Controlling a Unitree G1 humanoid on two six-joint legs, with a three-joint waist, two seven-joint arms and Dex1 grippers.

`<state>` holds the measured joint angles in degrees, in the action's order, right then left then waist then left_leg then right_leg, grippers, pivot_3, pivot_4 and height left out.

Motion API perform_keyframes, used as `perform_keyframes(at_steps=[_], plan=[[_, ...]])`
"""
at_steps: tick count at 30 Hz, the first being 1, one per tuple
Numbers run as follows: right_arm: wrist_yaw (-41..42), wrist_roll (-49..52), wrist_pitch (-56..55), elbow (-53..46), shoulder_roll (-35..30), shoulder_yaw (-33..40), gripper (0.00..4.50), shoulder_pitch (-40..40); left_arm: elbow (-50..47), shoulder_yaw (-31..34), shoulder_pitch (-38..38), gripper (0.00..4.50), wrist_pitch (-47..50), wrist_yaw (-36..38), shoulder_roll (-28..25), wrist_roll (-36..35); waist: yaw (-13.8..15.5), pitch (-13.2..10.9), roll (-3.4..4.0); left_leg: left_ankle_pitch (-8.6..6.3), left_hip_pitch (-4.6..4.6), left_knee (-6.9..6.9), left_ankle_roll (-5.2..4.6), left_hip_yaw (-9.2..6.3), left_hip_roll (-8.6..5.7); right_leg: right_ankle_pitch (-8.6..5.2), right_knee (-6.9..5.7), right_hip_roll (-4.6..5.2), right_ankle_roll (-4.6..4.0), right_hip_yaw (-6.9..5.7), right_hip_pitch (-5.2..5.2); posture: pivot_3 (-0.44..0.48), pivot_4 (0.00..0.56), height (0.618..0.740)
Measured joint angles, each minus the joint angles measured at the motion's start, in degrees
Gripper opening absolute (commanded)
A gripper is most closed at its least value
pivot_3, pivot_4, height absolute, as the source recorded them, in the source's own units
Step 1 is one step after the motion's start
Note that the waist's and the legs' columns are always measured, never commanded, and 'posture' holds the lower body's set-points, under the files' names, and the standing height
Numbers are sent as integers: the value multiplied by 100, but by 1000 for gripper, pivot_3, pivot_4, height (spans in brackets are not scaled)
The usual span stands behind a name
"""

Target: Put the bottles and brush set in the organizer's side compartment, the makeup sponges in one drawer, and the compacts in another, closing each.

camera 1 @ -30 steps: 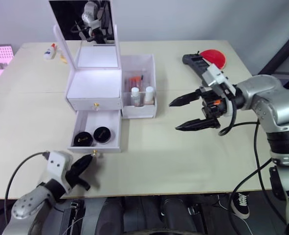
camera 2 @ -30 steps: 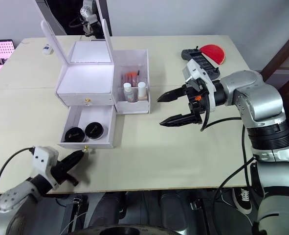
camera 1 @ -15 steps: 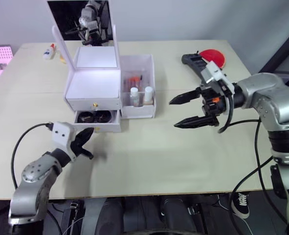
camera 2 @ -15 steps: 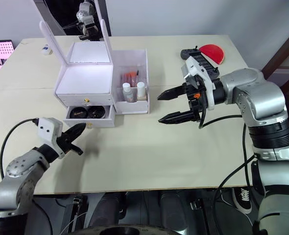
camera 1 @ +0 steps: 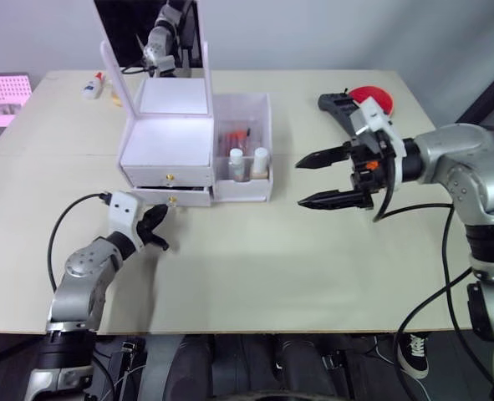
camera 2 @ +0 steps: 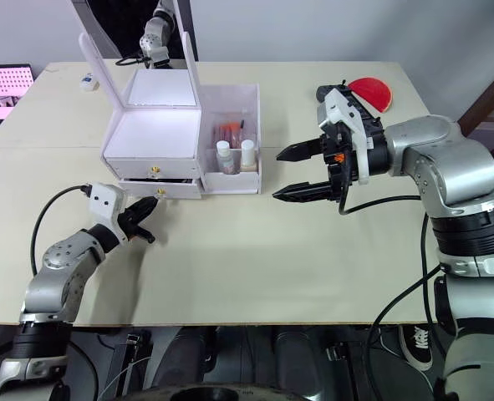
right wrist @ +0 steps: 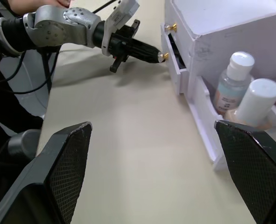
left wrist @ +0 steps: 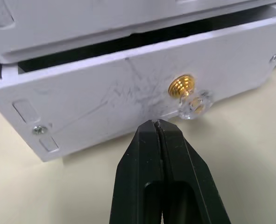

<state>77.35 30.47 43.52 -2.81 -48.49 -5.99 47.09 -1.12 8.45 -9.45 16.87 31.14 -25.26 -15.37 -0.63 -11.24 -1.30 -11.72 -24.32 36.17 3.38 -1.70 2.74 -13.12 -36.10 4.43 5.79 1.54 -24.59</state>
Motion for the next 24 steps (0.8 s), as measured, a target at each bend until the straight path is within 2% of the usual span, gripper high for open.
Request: perform_keyframes(at_steps=[7,12,15,18,20,22,24], plan=[[-156,49,114,-96,-7,69,4500,-138,241,-75,-215,33,-163,88,23,56,-4,0,0,0,1,-1,0,-1,0,1,-1,0,2,-1,1,0,150,740],[-174,196,355,-75,-116,214,4500,-213,170,-33,-137,33,-130,293,-282,29,-14,0,0,0,0,-2,0,0,0,1,2,0,1,-1,1,0,150,740],[-239,216,358,178,-125,302,4500,-234,-176,245,247,862,48,378,-408,-214,-55,0,0,0,2,-6,0,0,1,0,3,0,1,0,0,0,150,740],[-430,158,176,589,-109,537,4500,-422,-642,811,834,2381,302,476,-567,-692,-46,-1,0,0,2,-8,0,0,3,-1,3,0,1,0,-1,0,150,740],[-580,59,-235,832,18,717,4500,-606,-969,1267,1241,3307,290,521,-642,-917,-43,0,-1,0,2,-5,0,0,3,-1,4,0,1,-1,-1,0,150,740],[-814,-31,-773,1245,250,1012,4500,-769,-1278,1810,1721,4423,253,615,-737,-1132,-50,1,-4,0,1,-3,1,4,3,-1,5,2,0,0,-1,0,150,740],[-1057,-137,-1402,1815,360,1365,4500,-971,-1413,2523,2286,4473,234,641,-869,-1239,-55,1,-3,-1,1,-6,1,6,2,-1,10,3,0,1,0,0,150,740]])
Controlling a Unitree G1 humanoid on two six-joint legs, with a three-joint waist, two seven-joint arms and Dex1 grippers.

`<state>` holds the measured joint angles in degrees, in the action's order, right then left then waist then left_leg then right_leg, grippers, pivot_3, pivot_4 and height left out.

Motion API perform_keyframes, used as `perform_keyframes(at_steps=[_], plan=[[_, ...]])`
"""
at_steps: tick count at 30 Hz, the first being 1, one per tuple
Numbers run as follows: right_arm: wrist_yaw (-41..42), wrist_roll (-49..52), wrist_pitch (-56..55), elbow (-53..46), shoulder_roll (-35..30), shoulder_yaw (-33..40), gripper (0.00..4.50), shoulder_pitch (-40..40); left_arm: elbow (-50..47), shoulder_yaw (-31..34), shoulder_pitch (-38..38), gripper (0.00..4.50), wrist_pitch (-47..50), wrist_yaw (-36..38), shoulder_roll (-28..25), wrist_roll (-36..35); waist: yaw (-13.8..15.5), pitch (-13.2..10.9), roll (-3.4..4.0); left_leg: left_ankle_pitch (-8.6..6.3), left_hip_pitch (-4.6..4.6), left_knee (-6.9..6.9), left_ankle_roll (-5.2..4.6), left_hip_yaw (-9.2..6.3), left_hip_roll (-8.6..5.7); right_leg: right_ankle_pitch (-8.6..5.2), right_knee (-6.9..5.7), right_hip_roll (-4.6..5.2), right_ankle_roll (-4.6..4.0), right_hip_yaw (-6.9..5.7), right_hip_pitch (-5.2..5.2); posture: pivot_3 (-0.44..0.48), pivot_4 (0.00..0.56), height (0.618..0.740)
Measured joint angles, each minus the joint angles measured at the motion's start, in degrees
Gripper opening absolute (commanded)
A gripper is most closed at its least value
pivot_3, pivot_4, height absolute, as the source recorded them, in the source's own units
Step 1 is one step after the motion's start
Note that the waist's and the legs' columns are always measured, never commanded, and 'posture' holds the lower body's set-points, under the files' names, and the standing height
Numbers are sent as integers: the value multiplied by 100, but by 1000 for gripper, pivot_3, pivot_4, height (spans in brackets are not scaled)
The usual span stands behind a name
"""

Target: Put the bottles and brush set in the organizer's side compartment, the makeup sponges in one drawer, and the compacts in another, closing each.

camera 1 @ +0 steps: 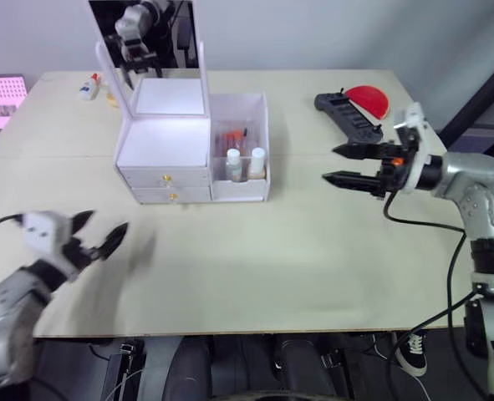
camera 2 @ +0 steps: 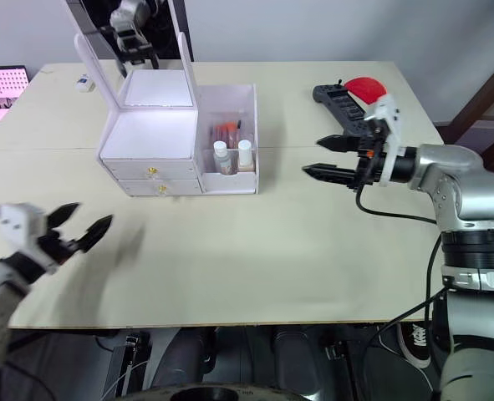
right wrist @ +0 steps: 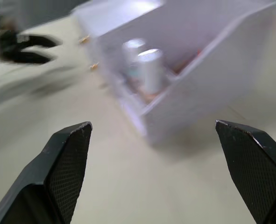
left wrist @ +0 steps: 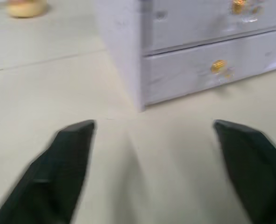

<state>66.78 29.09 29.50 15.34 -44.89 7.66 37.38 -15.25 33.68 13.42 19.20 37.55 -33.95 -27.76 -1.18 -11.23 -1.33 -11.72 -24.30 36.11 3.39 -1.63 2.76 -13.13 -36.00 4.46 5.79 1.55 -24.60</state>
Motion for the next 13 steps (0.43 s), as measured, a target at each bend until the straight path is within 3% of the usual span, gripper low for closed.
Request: perform_keyframes(at_steps=[5,13], plan=[[-444,-374,-1510,1305,262,461,4500,-157,-182,1061,753,4473,158,-100,-125,-128,10,-1,3,0,2,6,0,0,0,0,-2,0,-1,0,2,0,150,740],[-801,-721,-2835,2325,412,673,4500,59,-339,1338,923,4473,170,-300,-142,-146,-11,-2,6,0,4,-1,0,1,0,0,-1,0,-1,0,1,0,150,740]])
